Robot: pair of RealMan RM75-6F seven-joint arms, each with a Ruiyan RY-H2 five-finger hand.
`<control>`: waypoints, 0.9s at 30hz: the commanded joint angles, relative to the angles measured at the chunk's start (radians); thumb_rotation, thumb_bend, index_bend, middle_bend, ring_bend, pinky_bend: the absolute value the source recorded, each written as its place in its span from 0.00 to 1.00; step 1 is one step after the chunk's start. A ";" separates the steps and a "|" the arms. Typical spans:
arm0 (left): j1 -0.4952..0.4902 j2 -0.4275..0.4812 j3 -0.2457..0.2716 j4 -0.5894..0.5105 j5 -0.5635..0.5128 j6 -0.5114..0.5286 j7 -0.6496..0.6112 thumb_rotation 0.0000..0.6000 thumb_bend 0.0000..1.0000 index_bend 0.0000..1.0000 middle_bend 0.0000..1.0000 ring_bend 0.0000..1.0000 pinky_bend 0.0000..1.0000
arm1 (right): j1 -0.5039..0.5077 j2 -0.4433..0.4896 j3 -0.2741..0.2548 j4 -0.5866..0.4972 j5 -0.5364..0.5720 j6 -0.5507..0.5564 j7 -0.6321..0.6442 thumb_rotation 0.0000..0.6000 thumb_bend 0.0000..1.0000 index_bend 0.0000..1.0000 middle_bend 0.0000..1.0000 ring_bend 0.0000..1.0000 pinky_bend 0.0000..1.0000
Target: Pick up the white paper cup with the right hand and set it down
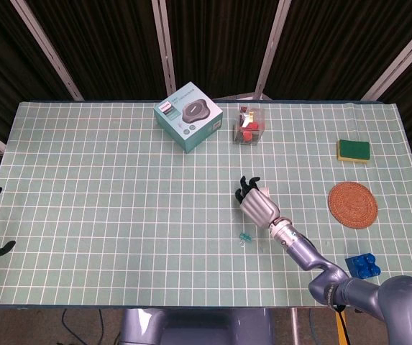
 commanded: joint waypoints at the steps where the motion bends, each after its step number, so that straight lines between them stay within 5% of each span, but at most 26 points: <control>1: 0.001 0.000 0.000 -0.001 0.000 0.001 -0.001 1.00 0.00 0.00 0.00 0.00 0.00 | -0.001 -0.004 -0.002 0.015 -0.024 0.021 0.046 1.00 0.28 0.22 0.37 0.15 0.34; 7: 0.000 0.002 0.001 -0.002 0.002 0.000 -0.003 1.00 0.00 0.00 0.00 0.00 0.00 | -0.026 0.018 0.034 -0.055 -0.018 0.090 0.194 1.00 0.28 0.24 0.38 0.16 0.35; 17: 0.004 0.011 0.010 -0.015 0.024 0.003 -0.019 1.00 0.00 0.00 0.00 0.00 0.00 | -0.119 0.137 0.096 -0.351 0.060 0.171 0.549 1.00 0.28 0.24 0.38 0.16 0.33; 27: 0.008 0.019 0.024 -0.031 0.059 0.006 -0.030 1.00 0.00 0.00 0.00 0.00 0.00 | -0.191 0.213 0.080 -0.554 0.116 0.129 0.867 1.00 0.29 0.24 0.38 0.15 0.28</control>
